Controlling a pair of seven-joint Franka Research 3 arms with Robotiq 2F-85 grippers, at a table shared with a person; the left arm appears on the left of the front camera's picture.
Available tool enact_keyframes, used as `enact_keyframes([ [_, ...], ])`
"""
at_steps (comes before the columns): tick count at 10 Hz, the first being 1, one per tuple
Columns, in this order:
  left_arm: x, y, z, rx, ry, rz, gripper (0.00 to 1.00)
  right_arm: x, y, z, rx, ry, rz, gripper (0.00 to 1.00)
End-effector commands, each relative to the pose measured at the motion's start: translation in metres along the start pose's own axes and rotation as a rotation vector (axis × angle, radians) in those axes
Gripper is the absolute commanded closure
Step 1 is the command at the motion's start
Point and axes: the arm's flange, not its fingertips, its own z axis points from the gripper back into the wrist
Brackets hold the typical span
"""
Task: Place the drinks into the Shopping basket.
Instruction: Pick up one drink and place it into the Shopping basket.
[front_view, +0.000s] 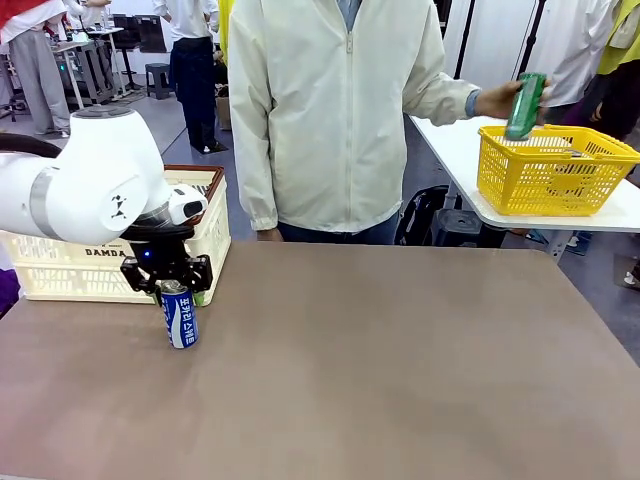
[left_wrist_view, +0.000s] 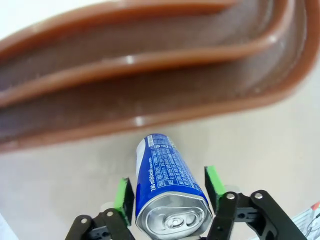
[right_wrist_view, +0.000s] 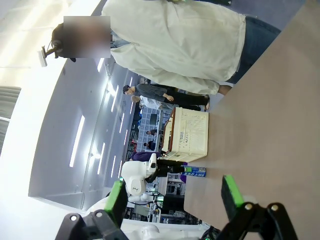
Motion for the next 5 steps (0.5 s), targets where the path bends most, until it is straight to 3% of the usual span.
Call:
enact_keyframes([
  [1,0.0,-0.002,-0.002,0.039,-0.009,0.013,1.0,0.001,0.003,0.002,-0.003,0.01,0.014,0.0],
  [5,-0.01,0.007,0.023,0.052,-0.012,0.022,1.0,0.001,0.003,0.002,-0.003,0.01,0.014,0.0],
])
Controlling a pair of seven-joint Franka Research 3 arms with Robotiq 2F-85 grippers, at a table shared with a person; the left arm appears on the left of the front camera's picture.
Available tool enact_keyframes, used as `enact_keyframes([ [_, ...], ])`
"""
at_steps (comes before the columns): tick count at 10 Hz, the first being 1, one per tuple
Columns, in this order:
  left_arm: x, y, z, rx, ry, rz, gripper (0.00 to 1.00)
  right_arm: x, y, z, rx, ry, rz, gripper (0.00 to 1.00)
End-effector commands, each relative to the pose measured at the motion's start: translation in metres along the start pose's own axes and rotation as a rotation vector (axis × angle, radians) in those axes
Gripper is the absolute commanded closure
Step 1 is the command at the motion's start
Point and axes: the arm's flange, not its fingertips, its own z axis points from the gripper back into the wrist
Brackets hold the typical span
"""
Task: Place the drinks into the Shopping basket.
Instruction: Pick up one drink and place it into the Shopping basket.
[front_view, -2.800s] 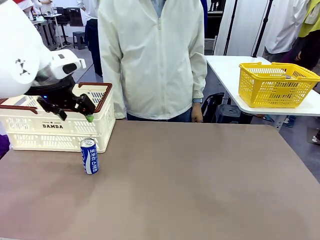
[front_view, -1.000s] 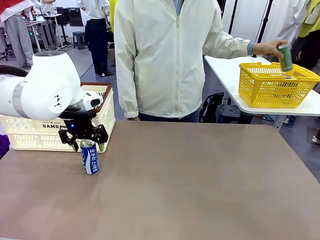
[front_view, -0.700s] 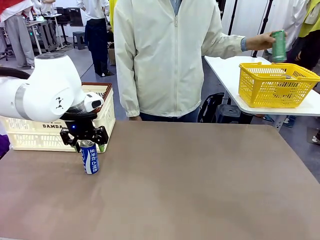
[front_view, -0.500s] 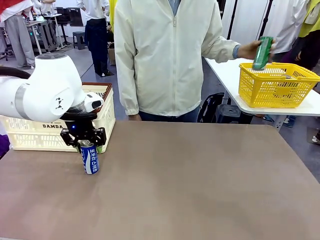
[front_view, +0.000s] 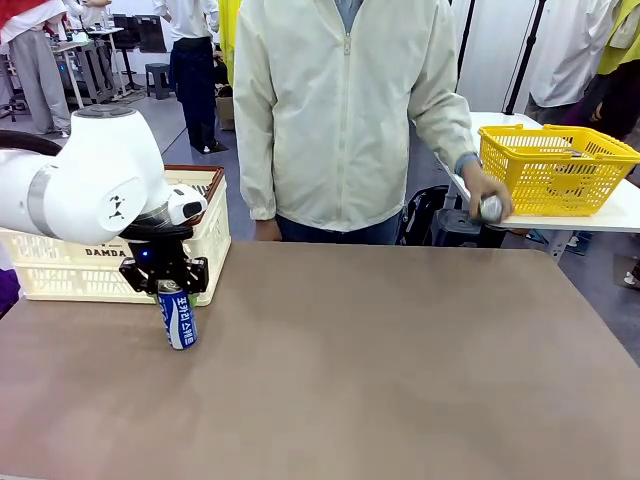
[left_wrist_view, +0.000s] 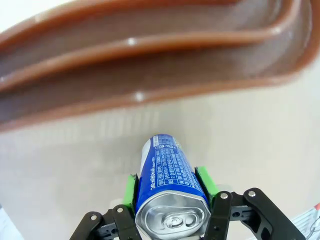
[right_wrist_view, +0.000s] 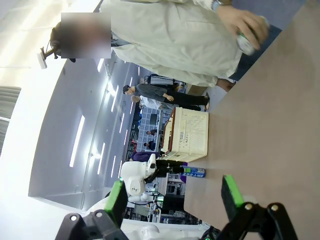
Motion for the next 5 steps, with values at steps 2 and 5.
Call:
enact_keyframes([
  [2,-0.022,0.013,0.076,-0.015,-0.059,0.011,1.0,0.001,0.003,0.002,-0.003,0.01,0.014,0.0],
  [5,-0.043,0.053,0.202,-0.173,-0.171,0.027,1.0,0.012,0.019,0.013,0.126,-0.126,-0.164,0.0],
])
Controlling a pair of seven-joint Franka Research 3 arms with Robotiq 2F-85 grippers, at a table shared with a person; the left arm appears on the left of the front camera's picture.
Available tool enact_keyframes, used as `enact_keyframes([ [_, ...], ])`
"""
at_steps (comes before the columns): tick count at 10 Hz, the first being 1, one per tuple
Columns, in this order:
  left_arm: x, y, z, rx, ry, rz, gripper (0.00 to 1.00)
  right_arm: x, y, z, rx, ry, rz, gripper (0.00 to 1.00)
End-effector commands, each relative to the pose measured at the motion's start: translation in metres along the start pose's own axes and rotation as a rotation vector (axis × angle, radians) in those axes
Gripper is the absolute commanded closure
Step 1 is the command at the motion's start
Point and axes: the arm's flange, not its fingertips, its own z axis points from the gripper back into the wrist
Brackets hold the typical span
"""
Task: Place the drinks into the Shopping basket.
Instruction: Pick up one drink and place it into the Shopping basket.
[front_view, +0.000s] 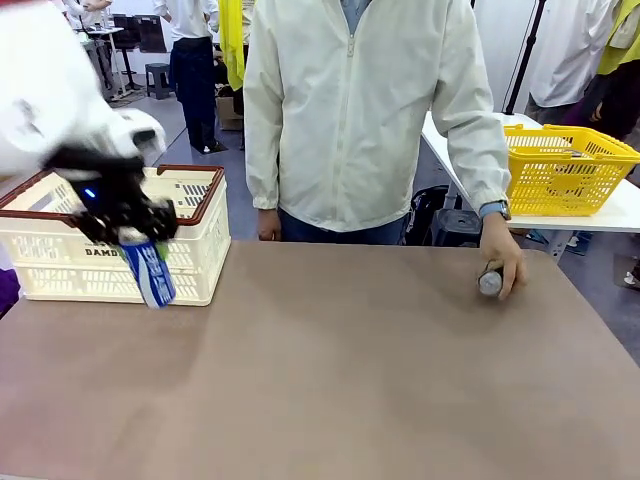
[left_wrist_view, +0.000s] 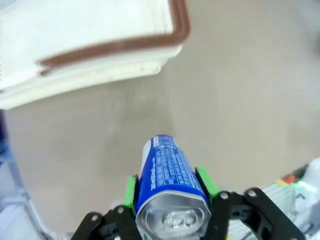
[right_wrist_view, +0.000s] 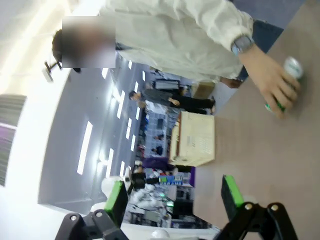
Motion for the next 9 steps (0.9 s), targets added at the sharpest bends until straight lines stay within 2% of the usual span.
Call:
enact_keyframes([
  [1,0.011,0.035,0.067,-0.142,-0.09,0.024,1.0,0.009,0.052,0.036,0.246,-0.061,-0.19,0.0],
  [2,0.021,0.055,0.082,-0.192,-0.142,0.05,1.0,-0.003,-0.016,0.083,0.328,-0.137,-0.256,0.0],
  [3,0.028,0.072,0.082,-0.244,-0.151,0.062,1.0,0.009,0.0,0.12,0.412,-0.151,-0.146,0.0],
  [4,0.035,0.085,0.072,-0.287,-0.133,0.08,1.0,-0.001,0.02,0.042,0.185,-0.068,-0.158,0.0],
  [5,0.044,0.09,0.066,-0.318,-0.13,0.104,1.0,-0.001,0.02,0.042,0.185,-0.068,-0.158,0.0],
  [6,0.058,0.094,0.064,-0.354,-0.218,0.146,1.0,-0.001,0.02,0.042,0.185,-0.068,-0.158,0.0],
  [8,0.097,0.102,0.078,-0.398,-0.441,0.31,1.0,-0.001,0.02,0.042,0.185,-0.068,-0.158,0.0],
  [9,0.123,0.103,0.082,-0.364,-0.449,0.345,1.0,-0.001,0.02,0.042,0.185,-0.068,-0.158,0.0],
])
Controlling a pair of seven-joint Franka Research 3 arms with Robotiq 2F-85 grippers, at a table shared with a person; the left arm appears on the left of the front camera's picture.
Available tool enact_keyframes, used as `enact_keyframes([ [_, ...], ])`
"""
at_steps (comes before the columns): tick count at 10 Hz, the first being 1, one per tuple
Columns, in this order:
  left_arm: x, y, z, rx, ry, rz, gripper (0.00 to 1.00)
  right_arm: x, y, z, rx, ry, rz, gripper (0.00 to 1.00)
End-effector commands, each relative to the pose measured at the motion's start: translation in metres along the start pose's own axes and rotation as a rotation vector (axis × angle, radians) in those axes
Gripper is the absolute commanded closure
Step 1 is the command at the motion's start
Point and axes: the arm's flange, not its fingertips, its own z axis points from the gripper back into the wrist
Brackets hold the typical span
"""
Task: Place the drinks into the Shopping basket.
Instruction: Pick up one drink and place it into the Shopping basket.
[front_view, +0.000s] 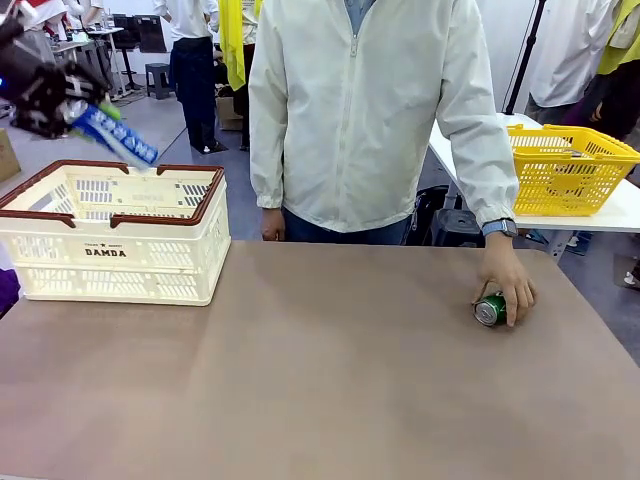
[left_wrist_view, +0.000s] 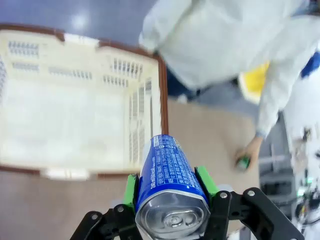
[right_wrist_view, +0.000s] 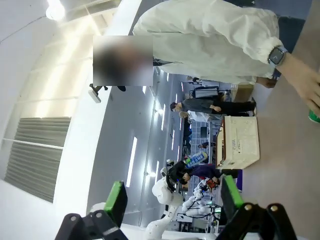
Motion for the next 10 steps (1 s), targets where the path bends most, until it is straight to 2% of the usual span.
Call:
enact_keyframes([
  [1,0.047,-0.02,-0.021,0.126,-0.114,0.013,1.0,-0.005,0.0,0.002,0.005,-0.022,0.013,0.0],
  [4,0.071,-0.017,-0.095,0.341,0.129,-0.076,1.0,-0.005,0.0,0.002,0.005,-0.022,0.013,0.0],
  [7,0.052,0.001,-0.148,0.544,0.219,-0.152,1.0,-0.005,0.0,0.002,0.005,-0.022,0.013,0.0],
  [10,0.02,0.025,-0.182,0.56,0.259,-0.175,1.0,-0.005,0.0,0.002,0.005,-0.022,0.013,0.0],
])
